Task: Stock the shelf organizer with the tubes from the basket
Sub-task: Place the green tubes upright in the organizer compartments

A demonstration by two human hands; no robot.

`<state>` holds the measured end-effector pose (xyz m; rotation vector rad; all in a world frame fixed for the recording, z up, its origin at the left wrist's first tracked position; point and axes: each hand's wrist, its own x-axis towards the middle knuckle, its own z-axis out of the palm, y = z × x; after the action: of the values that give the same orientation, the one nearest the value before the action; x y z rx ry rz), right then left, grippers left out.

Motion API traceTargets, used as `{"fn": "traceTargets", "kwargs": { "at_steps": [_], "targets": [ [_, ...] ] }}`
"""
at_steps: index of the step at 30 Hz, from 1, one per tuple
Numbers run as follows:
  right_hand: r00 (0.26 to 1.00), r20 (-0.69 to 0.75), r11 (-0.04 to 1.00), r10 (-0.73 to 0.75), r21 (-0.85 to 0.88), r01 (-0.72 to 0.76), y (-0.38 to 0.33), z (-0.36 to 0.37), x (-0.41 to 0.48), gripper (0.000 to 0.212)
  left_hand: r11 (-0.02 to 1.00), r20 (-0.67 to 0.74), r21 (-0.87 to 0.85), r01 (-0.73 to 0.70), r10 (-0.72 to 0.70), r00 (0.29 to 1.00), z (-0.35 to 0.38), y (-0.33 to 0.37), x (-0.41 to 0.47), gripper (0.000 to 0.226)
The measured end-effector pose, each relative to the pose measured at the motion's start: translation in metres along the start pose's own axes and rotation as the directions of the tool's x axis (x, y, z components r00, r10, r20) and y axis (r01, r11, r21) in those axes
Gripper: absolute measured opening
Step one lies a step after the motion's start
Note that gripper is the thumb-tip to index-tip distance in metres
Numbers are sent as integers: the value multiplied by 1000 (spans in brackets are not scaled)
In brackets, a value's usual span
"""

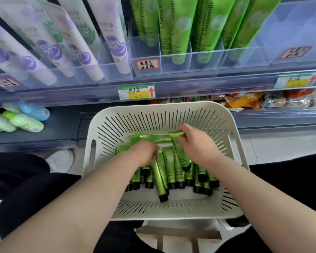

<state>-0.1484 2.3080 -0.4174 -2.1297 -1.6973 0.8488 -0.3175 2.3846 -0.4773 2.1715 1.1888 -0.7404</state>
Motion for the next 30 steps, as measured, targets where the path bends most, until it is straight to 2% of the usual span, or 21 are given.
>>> {"fn": "traceTargets", "kwargs": {
  "at_steps": [3,7,10,13,18,25,27,28,30],
  "targets": [
    [1000,-14,1000,-14,-2,14,-4,-3,-3,22,981,-31,-191,-33,27,999,-8,-4,-11,30],
    [995,-84,999,-49,-25,47,-14,-15,-10,23,916,-250,-393,-79,-23,968,-27,2,-35,20],
    [982,-165,996,-89,-22,87,-24,-26,-17,22,860,-426,-495,-125,-115,897,-43,9,-55,14],
    [956,-264,992,-129,-53,119,-33,-45,-24,23,816,-561,-548,-184,-195,804,-64,16,-73,22],
    [846,-471,967,-249,-166,193,-57,-88,-32,22,888,-786,-361,-284,-125,605,-120,34,-117,24],
    [703,-610,930,-366,-244,273,-90,-146,-34,23,931,-968,-139,-336,-55,245,-218,57,-178,25],
    [674,-629,922,-387,-257,290,-97,-157,-30,22,949,-980,-87,-303,-27,196,-242,62,-180,25],
    [666,-632,919,-395,-265,293,-100,-161,-27,22,961,-981,-57,-269,-3,196,-252,64,-177,24],
    [659,-635,915,-403,-272,297,-105,-167,-20,22,984,-969,-22,-179,23,245,-269,65,-165,24]
  ]
}}
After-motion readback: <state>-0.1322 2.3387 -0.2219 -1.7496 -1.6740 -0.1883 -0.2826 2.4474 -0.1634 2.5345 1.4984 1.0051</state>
